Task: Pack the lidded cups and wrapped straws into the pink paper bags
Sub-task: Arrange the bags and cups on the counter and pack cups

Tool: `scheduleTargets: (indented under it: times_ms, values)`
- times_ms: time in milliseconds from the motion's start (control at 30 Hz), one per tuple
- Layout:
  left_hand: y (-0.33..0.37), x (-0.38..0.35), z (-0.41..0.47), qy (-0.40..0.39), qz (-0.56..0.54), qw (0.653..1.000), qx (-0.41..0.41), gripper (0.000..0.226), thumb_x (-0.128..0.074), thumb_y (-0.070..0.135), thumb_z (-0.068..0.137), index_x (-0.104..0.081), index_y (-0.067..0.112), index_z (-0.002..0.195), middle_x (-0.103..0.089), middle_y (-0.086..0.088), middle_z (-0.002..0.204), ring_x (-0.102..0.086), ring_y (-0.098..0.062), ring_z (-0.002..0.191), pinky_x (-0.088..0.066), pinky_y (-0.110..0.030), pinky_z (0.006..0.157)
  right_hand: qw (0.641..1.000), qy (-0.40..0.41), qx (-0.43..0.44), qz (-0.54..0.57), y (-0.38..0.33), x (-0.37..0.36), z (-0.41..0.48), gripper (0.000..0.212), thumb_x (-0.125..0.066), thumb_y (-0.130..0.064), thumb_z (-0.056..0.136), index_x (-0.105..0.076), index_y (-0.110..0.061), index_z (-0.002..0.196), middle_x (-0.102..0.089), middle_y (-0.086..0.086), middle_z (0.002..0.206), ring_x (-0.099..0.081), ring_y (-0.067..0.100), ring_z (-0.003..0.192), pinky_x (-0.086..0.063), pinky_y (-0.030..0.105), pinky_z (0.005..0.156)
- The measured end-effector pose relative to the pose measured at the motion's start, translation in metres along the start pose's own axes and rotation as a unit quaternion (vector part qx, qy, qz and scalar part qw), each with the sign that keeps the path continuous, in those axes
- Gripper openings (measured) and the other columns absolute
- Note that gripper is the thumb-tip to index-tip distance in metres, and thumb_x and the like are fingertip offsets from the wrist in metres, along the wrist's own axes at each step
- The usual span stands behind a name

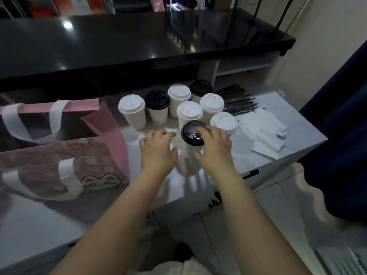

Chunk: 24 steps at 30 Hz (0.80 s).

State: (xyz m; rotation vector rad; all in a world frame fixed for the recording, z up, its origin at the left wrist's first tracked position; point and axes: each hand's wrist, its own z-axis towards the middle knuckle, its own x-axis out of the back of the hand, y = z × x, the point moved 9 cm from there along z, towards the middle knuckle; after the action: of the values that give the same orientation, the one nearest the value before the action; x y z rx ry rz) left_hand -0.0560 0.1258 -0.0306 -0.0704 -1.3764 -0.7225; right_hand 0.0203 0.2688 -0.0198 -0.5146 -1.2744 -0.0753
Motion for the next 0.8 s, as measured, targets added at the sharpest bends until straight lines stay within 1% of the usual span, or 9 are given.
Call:
scheduleTargets:
  times_ms: [100, 167, 233, 300, 367, 500, 567, 667, 800]
  values:
    - [-0.006, 0.001, 0.022, 0.024, 0.004, 0.998, 0.052, 0.043, -0.066, 0.024, 0.082, -0.061, 0.022, 0.124, -0.057, -0.003, 0.126, -0.041, -0.029, 0.121, -0.029, -0.042, 0.097, 0.999, -0.022, 0.004, -0.033, -0.005, -0.015, 0.033, 0.069, -0.068, -0.043, 0.078, -0.037, -0.028, 0.138, -0.031, 0.006, 0.146, -0.022, 0.030, 0.130, -0.024, 0.046, 0.103]
    - [-0.007, 0.001, 0.029, 0.039, 0.008, 0.997, 0.070, 0.043, -0.067, 0.021, 0.080, -0.062, 0.022, 0.123, -0.058, -0.002, 0.125, -0.041, -0.029, 0.121, -0.030, -0.043, 0.098, 0.997, -0.042, 0.002, -0.057, -0.008, -0.027, 0.047, 0.072, -0.066, -0.051, 0.077, -0.035, -0.030, 0.138, -0.028, 0.011, 0.147, -0.020, 0.033, 0.130, -0.022, 0.049, 0.101]
    - [-0.004, 0.001, 0.031, 0.043, 0.012, 0.996, 0.076, 0.043, -0.067, 0.018, 0.078, -0.063, 0.022, 0.121, -0.059, -0.001, 0.124, -0.042, -0.028, 0.120, -0.030, -0.044, 0.098, 0.995, -0.073, 0.005, -0.072, -0.008, -0.040, 0.052, 0.078, -0.065, -0.055, 0.077, -0.029, -0.032, 0.142, -0.025, 0.013, 0.149, -0.021, 0.035, 0.131, -0.020, 0.050, 0.102]
    - [0.000, 0.000, 0.032, 0.043, 0.018, 0.996, 0.076, 0.045, -0.068, 0.016, 0.077, -0.063, 0.022, 0.121, -0.059, 0.000, 0.124, -0.042, -0.028, 0.120, -0.030, -0.044, 0.098, 0.994, -0.070, 0.019, -0.077, -0.010, -0.044, 0.050, 0.080, -0.066, -0.051, 0.078, -0.027, -0.032, 0.144, -0.026, 0.014, 0.148, -0.024, 0.035, 0.131, -0.020, 0.050, 0.102]
    - [0.003, 0.001, 0.033, 0.042, 0.022, 0.996, 0.082, 0.045, -0.067, 0.016, 0.078, -0.063, 0.023, 0.122, -0.059, 0.000, 0.125, -0.041, -0.027, 0.121, -0.030, -0.043, 0.098, 0.995, -0.054, 0.043, -0.069, -0.014, -0.042, 0.046, 0.078, -0.068, -0.046, 0.078, -0.028, -0.031, 0.144, -0.030, 0.013, 0.145, -0.026, 0.035, 0.129, -0.022, 0.048, 0.100]
    - [0.006, 0.018, 0.039, 0.064, 0.014, 0.993, 0.095, 0.045, -0.065, 0.016, 0.080, -0.062, 0.022, 0.124, -0.058, -0.001, 0.125, -0.041, -0.027, 0.122, -0.030, -0.042, 0.098, 0.994, -0.045, 0.102, -0.018, -0.030, -0.026, 0.045, 0.076, -0.070, -0.040, 0.078, -0.032, -0.033, 0.143, -0.031, 0.010, 0.146, -0.026, 0.033, 0.129, -0.019, 0.045, 0.100]
    - [0.008, 0.041, 0.044, 0.102, 0.009, 0.990, 0.098, 0.043, -0.065, 0.013, 0.080, -0.064, 0.021, 0.122, -0.060, -0.002, 0.123, -0.042, -0.029, 0.121, -0.032, -0.042, 0.096, 0.990, -0.027, 0.138, 0.013, -0.044, -0.008, 0.050, 0.076, -0.073, -0.038, 0.075, -0.037, -0.033, 0.142, -0.031, 0.009, 0.147, -0.027, 0.032, 0.128, -0.021, 0.045, 0.101]
    - [0.008, 0.083, 0.051, 0.159, 0.007, 0.983, 0.094, 0.042, -0.063, 0.009, 0.080, -0.066, 0.021, 0.120, -0.062, -0.001, 0.120, -0.044, -0.029, 0.121, -0.033, -0.043, 0.096, 0.981, -0.006, 0.192, 0.034, -0.069, 0.018, 0.061, 0.079, -0.075, -0.035, 0.074, -0.037, -0.034, 0.143, -0.031, 0.007, 0.148, -0.025, 0.031, 0.128, -0.022, 0.044, 0.103]
    - [-0.005, 0.134, 0.056, 0.175, 0.044, 0.980, 0.082, 0.041, -0.063, 0.010, 0.079, -0.066, 0.025, 0.116, -0.062, 0.003, 0.116, -0.046, -0.026, 0.119, -0.031, -0.041, 0.095, 0.971, 0.005, 0.239, 0.023, -0.101, 0.037, 0.078, 0.078, -0.074, -0.028, 0.077, -0.036, -0.033, 0.145, -0.027, 0.008, 0.153, -0.023, 0.031, 0.134, -0.020, 0.045, 0.107]
